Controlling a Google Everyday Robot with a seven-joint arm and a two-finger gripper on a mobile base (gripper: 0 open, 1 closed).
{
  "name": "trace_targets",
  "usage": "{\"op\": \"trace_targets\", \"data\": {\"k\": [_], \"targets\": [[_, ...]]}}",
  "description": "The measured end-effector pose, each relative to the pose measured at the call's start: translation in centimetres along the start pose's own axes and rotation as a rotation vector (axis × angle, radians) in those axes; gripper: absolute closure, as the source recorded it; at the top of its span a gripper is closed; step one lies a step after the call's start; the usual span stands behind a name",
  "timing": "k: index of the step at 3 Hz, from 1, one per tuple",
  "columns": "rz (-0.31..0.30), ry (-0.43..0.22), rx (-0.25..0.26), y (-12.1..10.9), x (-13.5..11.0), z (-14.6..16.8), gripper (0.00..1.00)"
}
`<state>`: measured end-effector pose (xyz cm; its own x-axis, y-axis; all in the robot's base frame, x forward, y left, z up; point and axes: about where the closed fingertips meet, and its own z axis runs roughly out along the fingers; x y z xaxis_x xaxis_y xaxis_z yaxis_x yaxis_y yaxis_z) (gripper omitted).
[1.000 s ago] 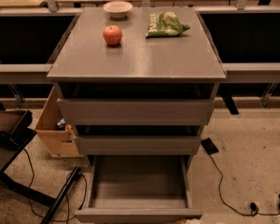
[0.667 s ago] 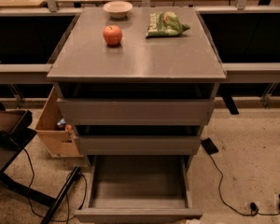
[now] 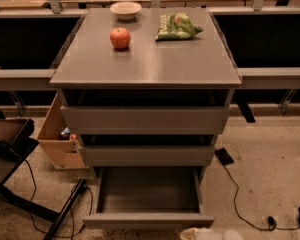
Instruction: Close bottom drawer
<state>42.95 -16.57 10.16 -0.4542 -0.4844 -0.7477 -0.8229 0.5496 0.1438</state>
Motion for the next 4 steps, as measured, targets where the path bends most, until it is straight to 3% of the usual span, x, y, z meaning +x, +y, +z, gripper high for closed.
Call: {"op": "trace_targets", "data": {"k": [1, 2, 3, 4], "targets": [[-0.085, -0.024, -0.023, -3.1, -2.2, 1.8, 1.00], [-0.092, -0.025, -0.025, -3.3, -2.4, 1.9, 1.00], [-0.138, -0.027, -0.037, -5.4, -3.8, 2.8, 1.00], [-0.224, -0.051, -0.089, -6.8, -7.7, 4.5, 1.00]]}}
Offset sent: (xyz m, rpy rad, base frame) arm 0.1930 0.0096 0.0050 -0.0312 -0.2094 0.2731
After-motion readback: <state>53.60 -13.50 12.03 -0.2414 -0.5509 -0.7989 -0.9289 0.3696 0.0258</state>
